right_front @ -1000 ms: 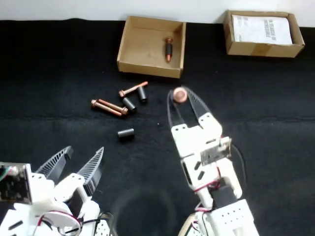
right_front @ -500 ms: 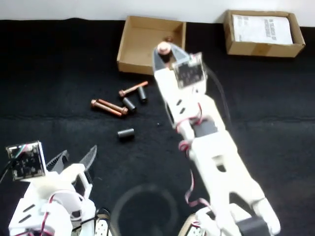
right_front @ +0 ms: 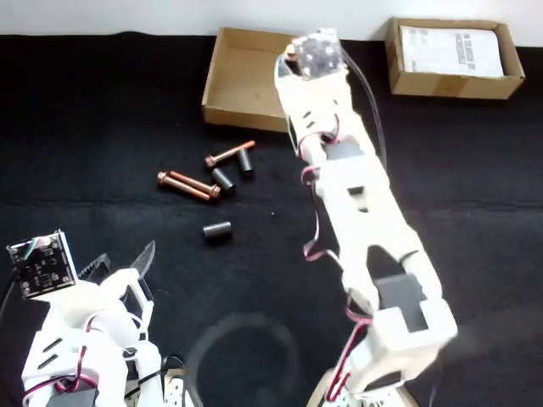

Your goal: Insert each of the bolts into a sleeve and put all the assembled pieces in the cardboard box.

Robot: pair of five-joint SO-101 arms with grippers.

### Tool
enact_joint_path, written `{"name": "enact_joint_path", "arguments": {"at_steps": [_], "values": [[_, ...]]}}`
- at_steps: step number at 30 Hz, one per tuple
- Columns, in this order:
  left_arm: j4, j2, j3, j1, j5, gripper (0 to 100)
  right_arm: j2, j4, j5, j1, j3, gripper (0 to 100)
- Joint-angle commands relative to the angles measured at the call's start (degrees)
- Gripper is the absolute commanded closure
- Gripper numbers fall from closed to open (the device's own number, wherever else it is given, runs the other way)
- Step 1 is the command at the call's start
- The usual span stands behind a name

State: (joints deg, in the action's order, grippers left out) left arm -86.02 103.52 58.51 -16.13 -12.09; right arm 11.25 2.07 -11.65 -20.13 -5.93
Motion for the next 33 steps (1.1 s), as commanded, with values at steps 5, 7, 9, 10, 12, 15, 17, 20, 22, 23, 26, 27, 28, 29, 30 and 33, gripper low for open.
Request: {"name": "enact_joint_path", "arguments": {"at_steps": [5, 7, 9, 10, 12, 15, 17, 20, 22, 23, 26, 27, 28, 29, 30, 33], "values": [[1.5, 0.3, 2.9, -4.0, 0.4, 75, 15.4, 8.1, -17.1, -0.7, 23.4, 99.1], [1.6, 0.3, 4.5, -5.8, 0.4, 75, 20.5, 8.4, -22.7, -0.7, 29.0, 99.1], [2.9, 0.3, 5.6, -7.3, 0.4, 75, 26.0, 8.1, -29.1, -0.7, 34.9, 99.1], [4.0, 0.4, 6.4, -8.3, 0.4, 75, 29.1, 8.1, -32.1, -0.7, 37.7, 99.1], [6.6, 0.4, 8.4, -9.9, 0.4, 75, 35.2, 8.0, -37.1, -0.6, 43.4, 99.1], [10.9, 0.4, 12.5, -11.9, 0.4, 75, 44.5, 8.0, -44.7, -0.5, 51.5, 99.1], [12.9, 0.4, 15.2, -12.5, 0.4, 75, 50.5, 8.0, -51.1, -0.5, 56.5, 99.1], [13.8, 0.4, 17.0, -13.0, 0.4, 75, 58.1, 8.3, -58.2, -0.7, 64.0, 98.6], [13.7, 0.4, 17.3, -13.0, 0.4, 75, 61.8, 8.5, -58.7, -0.7, 69.2, 93.8], [13.7, 0.4, 17.3, -13.1, 0.4, 75, 63.1, 9.1, -58.7, -0.7, 71.7, 89.5], [13.7, 0.4, 17.3, -13.1, 0.4, 75, 64.7, 16.5, -58.7, -0.7, 78.9, 77.4], [13.7, 0.4, 17.3, -13.1, 1.1, 75, 64.8, 19.8, -58.7, -1.0, 81.1, 77.1], [13.7, 0.4, 17.3, -13.1, 2.5, 75, 64.7, 23.2, -58.5, -1.3, 83.5, 78.0], [13.7, 0.4, 17.3, -13.1, 3.5, 75, 64.7, 26.2, -57.1, -1.4, 85.8, 79.3], [13.6, 0.4, 17.3, -13.1, 4.1, 75, 64.7, 28.8, -54.6, -1.5, 88.6, 80.7], [13.4, 0.4, 17.3, -13.0, 4.2, 75, 64.7, 37.1, -46.2, -1.9, 97.2, 82.6]]}}
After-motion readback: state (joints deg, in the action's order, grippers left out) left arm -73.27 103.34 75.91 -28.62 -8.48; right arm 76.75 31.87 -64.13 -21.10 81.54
